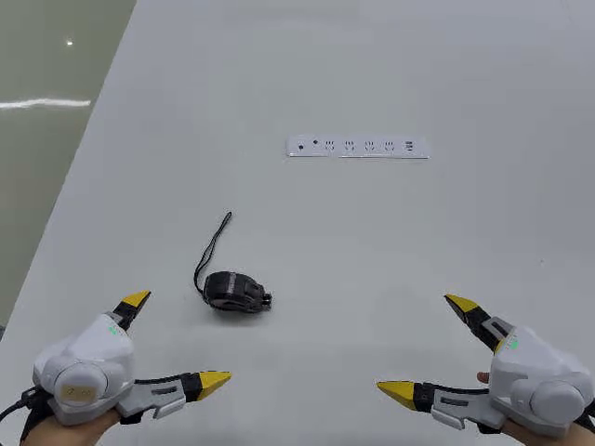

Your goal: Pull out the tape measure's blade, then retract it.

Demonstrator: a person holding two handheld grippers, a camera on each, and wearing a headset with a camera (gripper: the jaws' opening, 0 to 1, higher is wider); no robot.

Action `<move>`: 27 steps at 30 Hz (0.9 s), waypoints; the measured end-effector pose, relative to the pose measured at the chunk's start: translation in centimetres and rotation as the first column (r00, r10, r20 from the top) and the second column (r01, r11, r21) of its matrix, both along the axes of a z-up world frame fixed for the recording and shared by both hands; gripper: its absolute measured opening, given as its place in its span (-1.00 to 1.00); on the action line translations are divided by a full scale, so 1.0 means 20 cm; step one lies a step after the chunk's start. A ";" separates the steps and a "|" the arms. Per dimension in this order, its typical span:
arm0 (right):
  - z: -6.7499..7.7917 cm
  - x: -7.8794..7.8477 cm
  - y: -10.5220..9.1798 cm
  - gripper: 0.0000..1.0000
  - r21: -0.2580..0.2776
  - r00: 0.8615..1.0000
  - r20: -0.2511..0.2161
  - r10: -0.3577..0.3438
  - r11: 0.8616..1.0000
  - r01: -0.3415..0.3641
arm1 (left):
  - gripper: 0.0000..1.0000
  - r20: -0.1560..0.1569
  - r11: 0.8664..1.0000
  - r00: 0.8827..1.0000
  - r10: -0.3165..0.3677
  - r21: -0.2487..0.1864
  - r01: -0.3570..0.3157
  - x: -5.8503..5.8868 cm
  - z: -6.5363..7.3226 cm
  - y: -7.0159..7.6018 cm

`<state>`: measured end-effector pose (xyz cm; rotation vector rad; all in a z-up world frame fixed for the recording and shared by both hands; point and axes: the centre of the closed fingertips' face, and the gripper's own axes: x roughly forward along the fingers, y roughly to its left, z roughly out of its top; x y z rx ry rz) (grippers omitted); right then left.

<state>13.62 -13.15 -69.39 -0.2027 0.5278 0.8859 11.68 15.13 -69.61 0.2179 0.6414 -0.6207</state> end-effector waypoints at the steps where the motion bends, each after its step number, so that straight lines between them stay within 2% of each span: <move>1: 0.00 0.00 0.00 0.96 -0.001 1.000 0.001 0.000 1.000 0.000 | 0.98 0.003 1.000 1.000 0.000 0.001 0.000 0.00 0.00 0.00; 27: -0.01 0.00 -0.01 0.96 -0.004 1.000 0.002 -0.001 1.000 0.001 | 0.98 0.014 1.000 1.000 0.005 0.004 -0.005 0.00 0.00 0.01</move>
